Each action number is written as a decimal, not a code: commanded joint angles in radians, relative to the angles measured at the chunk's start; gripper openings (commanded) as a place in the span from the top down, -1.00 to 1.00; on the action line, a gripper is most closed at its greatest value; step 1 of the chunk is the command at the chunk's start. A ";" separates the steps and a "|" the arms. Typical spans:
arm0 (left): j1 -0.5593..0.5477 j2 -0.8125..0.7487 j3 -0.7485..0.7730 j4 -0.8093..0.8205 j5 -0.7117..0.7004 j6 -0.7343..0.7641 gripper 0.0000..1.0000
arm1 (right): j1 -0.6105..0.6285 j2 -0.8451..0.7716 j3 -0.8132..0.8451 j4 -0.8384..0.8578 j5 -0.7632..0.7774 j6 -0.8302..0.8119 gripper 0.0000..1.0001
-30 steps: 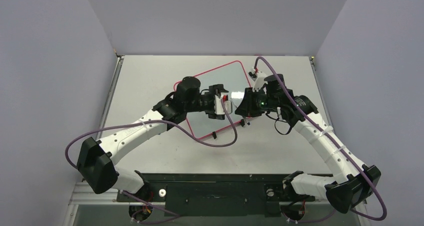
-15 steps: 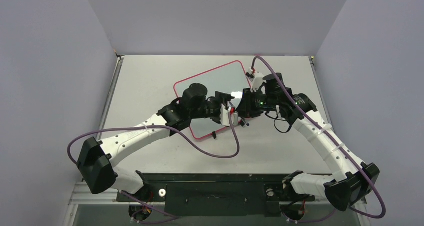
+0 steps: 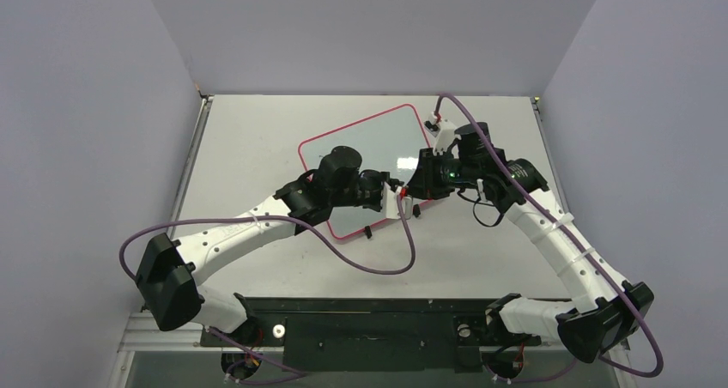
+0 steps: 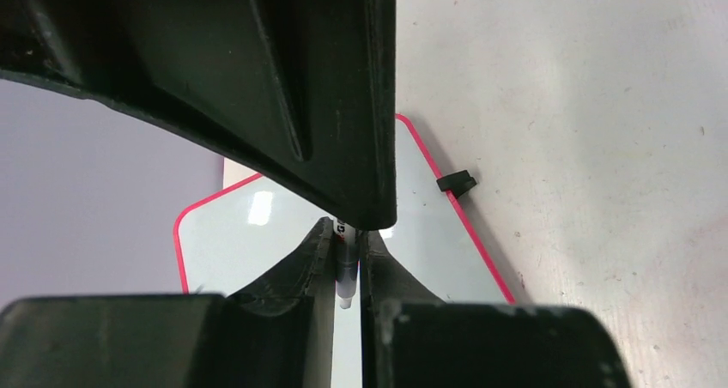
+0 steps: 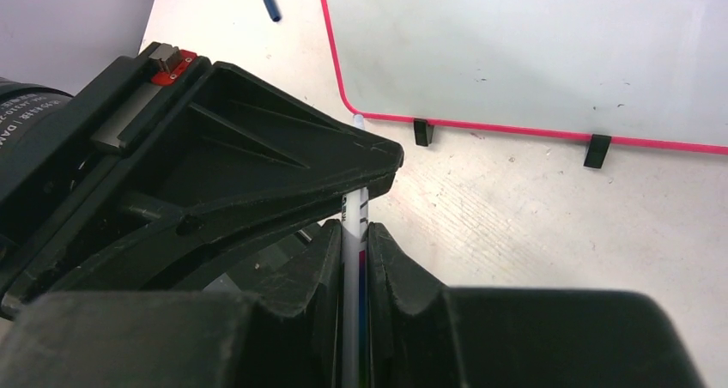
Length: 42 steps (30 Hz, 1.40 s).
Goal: Write a sentence on the whiteboard
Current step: Pass from the right arm to the left
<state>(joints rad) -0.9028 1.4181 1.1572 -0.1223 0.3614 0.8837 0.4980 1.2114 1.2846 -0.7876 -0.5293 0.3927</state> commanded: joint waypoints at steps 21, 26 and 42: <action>-0.016 0.002 0.083 0.176 -0.020 -0.409 1.00 | 0.002 -0.116 0.035 0.172 0.186 0.111 0.22; -0.016 0.027 0.116 0.170 -0.048 -0.446 1.00 | 0.013 -0.110 0.022 0.170 0.208 0.112 0.30; -0.011 0.030 0.125 0.183 -0.111 -0.469 0.83 | 0.047 -0.083 0.021 0.142 0.270 0.100 1.00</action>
<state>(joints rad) -0.9150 1.4548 1.2289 -0.0143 0.2825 0.4366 0.5270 1.1213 1.2873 -0.6491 -0.2836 0.4904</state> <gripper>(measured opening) 0.067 0.096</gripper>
